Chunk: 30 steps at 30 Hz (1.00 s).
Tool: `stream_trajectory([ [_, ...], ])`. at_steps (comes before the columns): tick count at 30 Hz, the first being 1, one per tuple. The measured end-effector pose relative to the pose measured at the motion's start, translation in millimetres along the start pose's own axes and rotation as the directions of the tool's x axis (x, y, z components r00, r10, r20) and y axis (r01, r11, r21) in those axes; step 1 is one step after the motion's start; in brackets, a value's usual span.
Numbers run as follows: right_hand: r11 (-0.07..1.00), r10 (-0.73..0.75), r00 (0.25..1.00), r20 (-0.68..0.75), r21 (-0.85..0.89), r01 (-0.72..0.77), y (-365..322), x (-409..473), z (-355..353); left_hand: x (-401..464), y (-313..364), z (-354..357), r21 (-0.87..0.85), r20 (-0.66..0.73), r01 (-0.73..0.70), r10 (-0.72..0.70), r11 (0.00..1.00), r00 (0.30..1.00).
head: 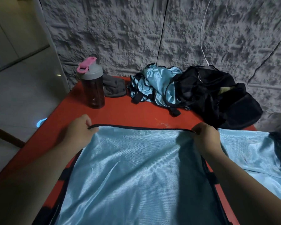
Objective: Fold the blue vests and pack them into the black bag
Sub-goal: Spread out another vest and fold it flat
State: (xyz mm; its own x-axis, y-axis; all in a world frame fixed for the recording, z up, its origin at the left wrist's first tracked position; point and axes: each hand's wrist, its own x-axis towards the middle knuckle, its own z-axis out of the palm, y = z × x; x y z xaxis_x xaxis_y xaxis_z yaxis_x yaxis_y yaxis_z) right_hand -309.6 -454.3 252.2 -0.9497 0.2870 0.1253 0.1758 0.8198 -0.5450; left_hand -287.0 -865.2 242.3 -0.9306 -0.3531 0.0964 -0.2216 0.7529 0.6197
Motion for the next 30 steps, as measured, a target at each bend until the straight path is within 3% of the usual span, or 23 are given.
stream_trajectory([
  [3,0.998,-0.013,0.999,-0.04,-0.058,0.01,-5,-2,1,-3,1,-2,0.076,-0.047,0.006,-0.003,0.997,0.999],
  [5,0.995,-0.033,0.991,-0.129,-0.095,0.021,-26,-10,-3,-11,16,-7,0.167,-0.155,-0.036,0.063,0.985,0.986],
  [7,0.988,-0.149,0.979,-0.136,-0.067,0.141,-58,-33,0,-29,37,-6,0.121,-0.183,-0.156,0.177,0.98,0.967],
  [9,0.95,-0.309,0.95,-0.036,0.022,0.31,-83,-68,17,-55,45,10,0.139,-0.05,-0.341,0.351,0.93,0.935],
  [11,0.901,-0.431,0.886,0.173,0.036,0.431,-89,-96,43,-75,40,34,0.206,0.152,-0.433,0.409,0.877,0.9],
  [14,0.866,-0.369,0.83,0.419,-0.168,0.47,-68,-106,68,-81,28,56,0.334,0.325,-0.37,0.263,0.867,0.909],
  [23,0.887,-0.169,0.919,0.355,-0.352,0.299,9,-69,35,-70,29,59,0.41,0.26,-0.144,0.036,0.901,0.965],
  [30,0.875,-0.173,0.915,0.366,-0.369,0.313,28,-59,27,-55,21,53,0.357,0.318,-0.147,0.028,0.923,0.948],
])
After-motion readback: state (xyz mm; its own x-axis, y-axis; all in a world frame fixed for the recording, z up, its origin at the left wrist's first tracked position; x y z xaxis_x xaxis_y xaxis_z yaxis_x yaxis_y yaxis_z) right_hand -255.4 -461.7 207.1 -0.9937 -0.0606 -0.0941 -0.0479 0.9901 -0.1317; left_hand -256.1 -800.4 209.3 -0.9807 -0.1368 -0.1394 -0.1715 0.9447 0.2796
